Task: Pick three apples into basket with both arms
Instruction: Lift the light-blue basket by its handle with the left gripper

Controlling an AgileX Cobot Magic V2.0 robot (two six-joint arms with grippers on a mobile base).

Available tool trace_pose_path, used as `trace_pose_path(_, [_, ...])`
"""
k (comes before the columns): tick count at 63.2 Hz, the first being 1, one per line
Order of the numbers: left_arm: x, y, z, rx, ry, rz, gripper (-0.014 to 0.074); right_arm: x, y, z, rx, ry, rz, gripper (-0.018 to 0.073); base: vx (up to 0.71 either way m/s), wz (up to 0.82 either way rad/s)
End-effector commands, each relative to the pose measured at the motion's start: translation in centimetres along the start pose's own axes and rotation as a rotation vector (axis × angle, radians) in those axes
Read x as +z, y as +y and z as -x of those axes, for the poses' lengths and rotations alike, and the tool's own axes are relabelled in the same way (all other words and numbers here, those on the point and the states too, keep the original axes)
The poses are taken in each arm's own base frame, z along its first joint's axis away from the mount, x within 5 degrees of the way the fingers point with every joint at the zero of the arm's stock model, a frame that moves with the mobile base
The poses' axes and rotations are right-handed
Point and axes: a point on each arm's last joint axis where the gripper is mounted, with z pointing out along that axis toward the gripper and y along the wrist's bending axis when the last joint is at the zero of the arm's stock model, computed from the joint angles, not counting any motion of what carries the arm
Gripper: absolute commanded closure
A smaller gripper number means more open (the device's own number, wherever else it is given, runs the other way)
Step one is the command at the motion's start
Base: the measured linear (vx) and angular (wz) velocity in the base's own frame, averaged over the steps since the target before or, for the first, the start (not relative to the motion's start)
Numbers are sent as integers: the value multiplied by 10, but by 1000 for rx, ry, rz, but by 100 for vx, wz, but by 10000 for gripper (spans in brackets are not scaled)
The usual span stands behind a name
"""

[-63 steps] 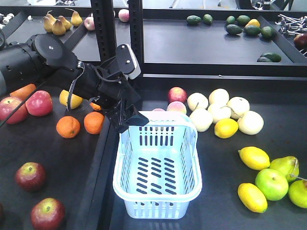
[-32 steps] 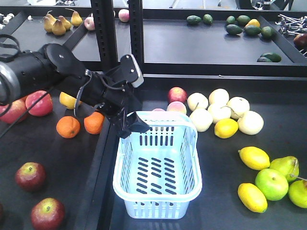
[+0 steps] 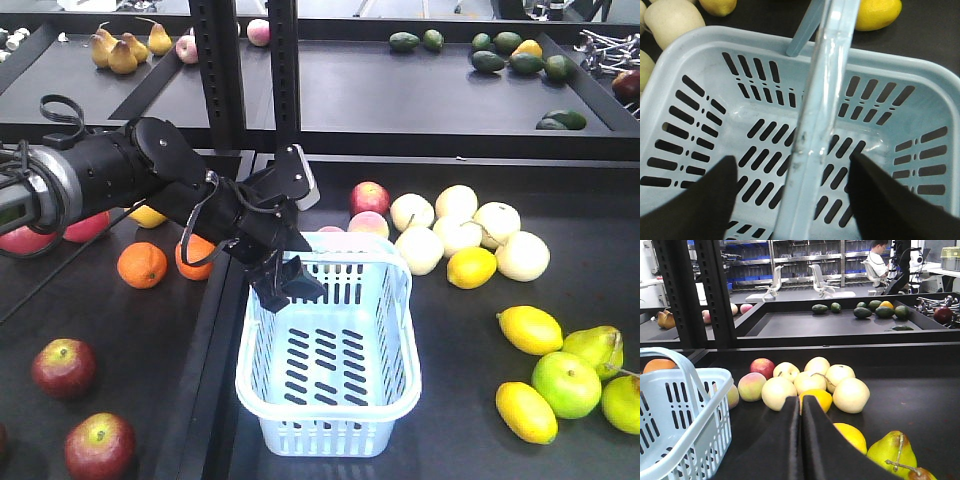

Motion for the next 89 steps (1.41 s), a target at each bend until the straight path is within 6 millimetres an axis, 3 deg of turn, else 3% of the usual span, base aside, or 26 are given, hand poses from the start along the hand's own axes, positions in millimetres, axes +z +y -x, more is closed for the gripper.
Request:
trace_pose_path(1, [-22,-4,22,4,-84,40,263,0,0,2,-16,-67,-2,564,0,0])
trace_pose_path(17, [-33,-18,26,5,-72,-56,605,0,0,2,-15,-67,-2,564,0,0])
trace_pose_path(37, [-101,-48,56,-57,-170,16,604,0,0,2,-15,-67,-2,564,0,0])
trace_pose_path(48, [-154,-77,71,-127,-236,87,604,0,0,2,-15,-67,-2,564,0,0])
trace_pose_path(59, [-202,-110,72,-178,-250,169,604,0,0,2,-15,-67,-2,564,0,0])
trace_pose_path(70, [-244,-154,60,-192,-302,239,604,0,0,2,-15,-67,-2,564,0,0])
trace_pose_path(78, [-261,-190,37,-210,-375,293,604,0,0,2,-15,-67,-2,564,0,0])
trace_pose_path(89, [-258,-226,-12,-315,-494,380,604,0,0,2,-15,-67,-2,564,0,0])
